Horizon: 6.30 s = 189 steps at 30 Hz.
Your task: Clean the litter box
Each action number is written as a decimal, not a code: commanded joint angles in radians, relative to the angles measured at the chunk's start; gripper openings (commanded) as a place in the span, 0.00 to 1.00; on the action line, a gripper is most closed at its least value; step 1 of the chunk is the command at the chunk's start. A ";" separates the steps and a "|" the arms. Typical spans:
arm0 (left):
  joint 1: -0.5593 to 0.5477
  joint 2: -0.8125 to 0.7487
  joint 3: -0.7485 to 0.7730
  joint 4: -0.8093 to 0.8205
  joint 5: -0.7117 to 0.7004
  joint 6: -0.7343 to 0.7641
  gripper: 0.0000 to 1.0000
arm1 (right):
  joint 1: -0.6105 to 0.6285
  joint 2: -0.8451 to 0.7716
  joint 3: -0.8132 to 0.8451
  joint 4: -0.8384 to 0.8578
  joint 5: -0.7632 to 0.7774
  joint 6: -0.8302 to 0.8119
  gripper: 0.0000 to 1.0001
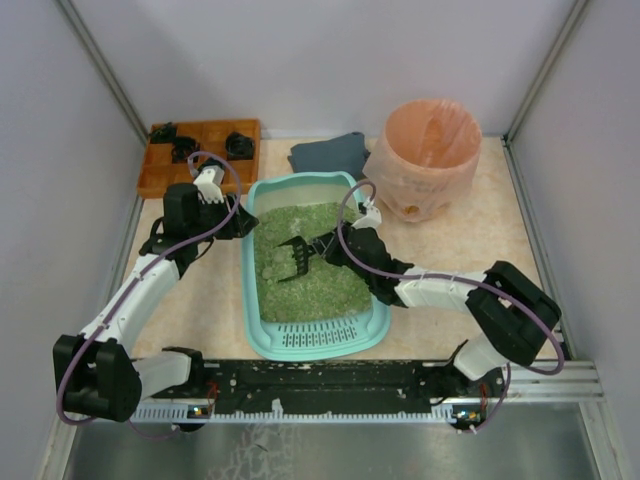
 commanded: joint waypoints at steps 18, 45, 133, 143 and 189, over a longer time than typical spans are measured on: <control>0.005 -0.004 -0.008 0.014 0.002 0.003 0.56 | -0.040 -0.148 -0.053 0.101 -0.002 0.110 0.00; 0.005 -0.021 -0.015 0.020 -0.009 0.003 0.56 | -0.306 -0.457 -0.222 0.047 -0.356 0.221 0.00; 0.007 -0.012 -0.009 0.008 0.004 0.003 0.57 | -0.459 -0.364 -0.241 0.200 -0.543 0.421 0.00; 0.007 -0.008 -0.008 0.010 0.005 0.004 0.57 | -0.412 -0.398 -0.068 -0.058 -0.545 0.234 0.00; 0.007 -0.080 -0.053 -0.021 -0.040 0.018 0.57 | -0.665 -0.376 0.342 -0.413 -0.508 0.285 0.00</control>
